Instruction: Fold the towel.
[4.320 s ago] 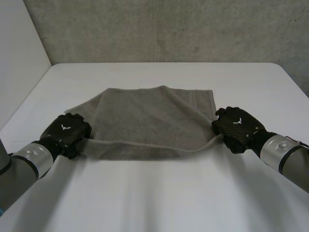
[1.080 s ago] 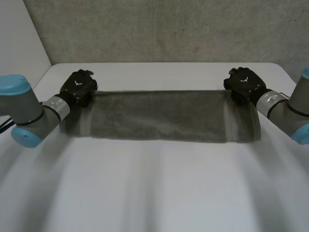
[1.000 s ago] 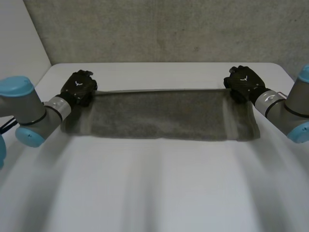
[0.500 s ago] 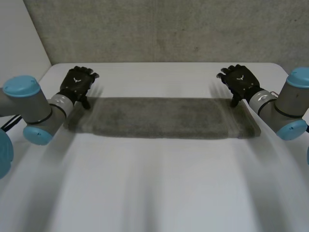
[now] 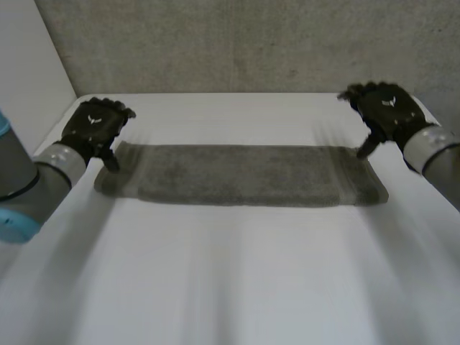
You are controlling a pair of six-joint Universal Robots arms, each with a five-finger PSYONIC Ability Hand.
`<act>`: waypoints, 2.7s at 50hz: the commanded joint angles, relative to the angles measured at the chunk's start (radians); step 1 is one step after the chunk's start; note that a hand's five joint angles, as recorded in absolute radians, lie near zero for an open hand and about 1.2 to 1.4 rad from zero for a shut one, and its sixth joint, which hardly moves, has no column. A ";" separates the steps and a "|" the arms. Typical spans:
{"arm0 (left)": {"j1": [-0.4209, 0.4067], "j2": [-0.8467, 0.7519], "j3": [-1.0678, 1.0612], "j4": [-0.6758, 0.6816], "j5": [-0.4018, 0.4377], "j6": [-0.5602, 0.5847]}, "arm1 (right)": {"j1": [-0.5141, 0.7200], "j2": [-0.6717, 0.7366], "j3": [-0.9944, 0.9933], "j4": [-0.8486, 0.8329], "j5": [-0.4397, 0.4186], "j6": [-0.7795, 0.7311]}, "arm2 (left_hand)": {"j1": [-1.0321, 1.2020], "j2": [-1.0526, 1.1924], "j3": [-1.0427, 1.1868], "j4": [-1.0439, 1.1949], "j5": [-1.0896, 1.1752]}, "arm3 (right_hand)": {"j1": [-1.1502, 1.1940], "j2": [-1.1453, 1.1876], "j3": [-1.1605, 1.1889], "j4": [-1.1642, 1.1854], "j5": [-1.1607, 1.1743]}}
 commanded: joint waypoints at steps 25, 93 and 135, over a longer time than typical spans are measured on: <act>0.033 0.108 -0.247 -0.001 0.107 -0.056 | -0.086 0.208 0.055 0.015 0.034 -0.164 | 0.629 0.665 -0.057 -0.066 0.687 | 0.283 0.281 -0.052 -0.076 0.286; 0.044 0.162 -0.262 -0.008 0.094 -0.101 | 0.631 0.497 -0.534 0.074 0.137 -0.360 | -0.100 -0.063 -0.057 -0.066 -0.041 | 1.157 1.155 -0.052 -0.076 1.160; -0.206 0.093 -0.081 -0.001 0.091 -0.361 | 0.141 -0.026 0.344 -0.059 0.048 -0.098 | -0.076 -0.040 -0.057 -0.066 -0.017 | 0.074 0.073 -0.052 -0.076 0.077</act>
